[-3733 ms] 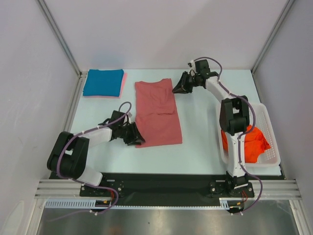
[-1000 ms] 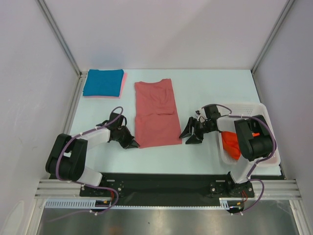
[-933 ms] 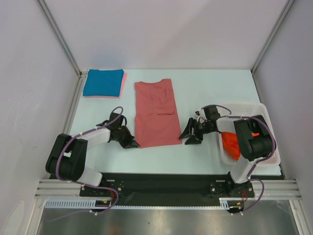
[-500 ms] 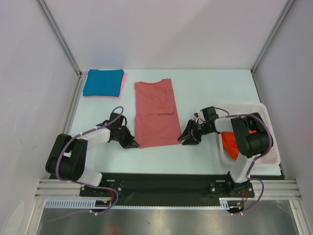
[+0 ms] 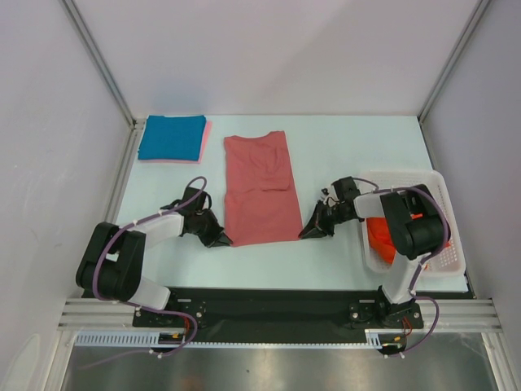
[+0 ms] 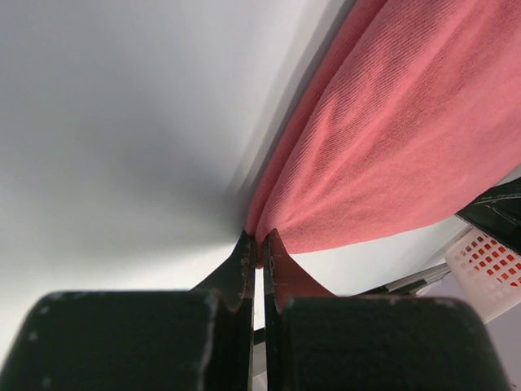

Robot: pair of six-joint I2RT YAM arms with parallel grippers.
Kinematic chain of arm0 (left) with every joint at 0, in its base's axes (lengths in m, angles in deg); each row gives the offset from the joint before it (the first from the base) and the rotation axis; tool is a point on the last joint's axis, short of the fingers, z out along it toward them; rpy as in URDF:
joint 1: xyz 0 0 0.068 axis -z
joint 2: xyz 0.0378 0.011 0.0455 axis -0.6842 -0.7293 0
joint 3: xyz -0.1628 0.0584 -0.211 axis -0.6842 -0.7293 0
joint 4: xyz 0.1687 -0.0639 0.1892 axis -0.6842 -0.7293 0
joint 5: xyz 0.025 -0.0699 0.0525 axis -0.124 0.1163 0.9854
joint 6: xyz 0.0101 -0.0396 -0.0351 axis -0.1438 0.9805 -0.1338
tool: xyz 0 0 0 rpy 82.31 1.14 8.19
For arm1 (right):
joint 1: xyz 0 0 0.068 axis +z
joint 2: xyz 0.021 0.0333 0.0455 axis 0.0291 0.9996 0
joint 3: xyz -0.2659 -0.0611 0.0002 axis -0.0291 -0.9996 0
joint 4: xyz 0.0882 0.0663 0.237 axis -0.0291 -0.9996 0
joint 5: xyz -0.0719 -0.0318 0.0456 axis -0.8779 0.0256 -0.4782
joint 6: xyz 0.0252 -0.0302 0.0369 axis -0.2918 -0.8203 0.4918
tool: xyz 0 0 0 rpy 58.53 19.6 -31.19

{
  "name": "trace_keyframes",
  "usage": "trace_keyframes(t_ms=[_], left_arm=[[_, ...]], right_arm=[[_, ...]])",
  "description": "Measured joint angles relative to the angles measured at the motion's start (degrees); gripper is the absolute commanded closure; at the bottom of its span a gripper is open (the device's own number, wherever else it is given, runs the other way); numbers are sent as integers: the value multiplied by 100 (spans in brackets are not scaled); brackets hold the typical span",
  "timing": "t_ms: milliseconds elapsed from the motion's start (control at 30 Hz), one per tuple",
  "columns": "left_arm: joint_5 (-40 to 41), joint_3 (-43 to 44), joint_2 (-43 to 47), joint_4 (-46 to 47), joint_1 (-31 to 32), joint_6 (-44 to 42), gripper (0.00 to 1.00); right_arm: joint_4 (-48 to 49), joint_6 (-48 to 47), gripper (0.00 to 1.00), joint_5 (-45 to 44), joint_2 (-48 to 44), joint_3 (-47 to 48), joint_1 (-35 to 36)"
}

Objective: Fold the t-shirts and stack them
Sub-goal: Fold the tshirt

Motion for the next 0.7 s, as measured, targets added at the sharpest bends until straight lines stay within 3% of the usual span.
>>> trace_keyframes(t_ms=[333, 700], left_arm=[[575, -98, 459, -452, 258, -170, 100], [885, -916, 2151, -1547, 1191, 302, 100]], right_arm=[[-203, -258, 100, -673, -601, -236, 566], [-822, -57, 100, -992, -2452, -1263, 1158]])
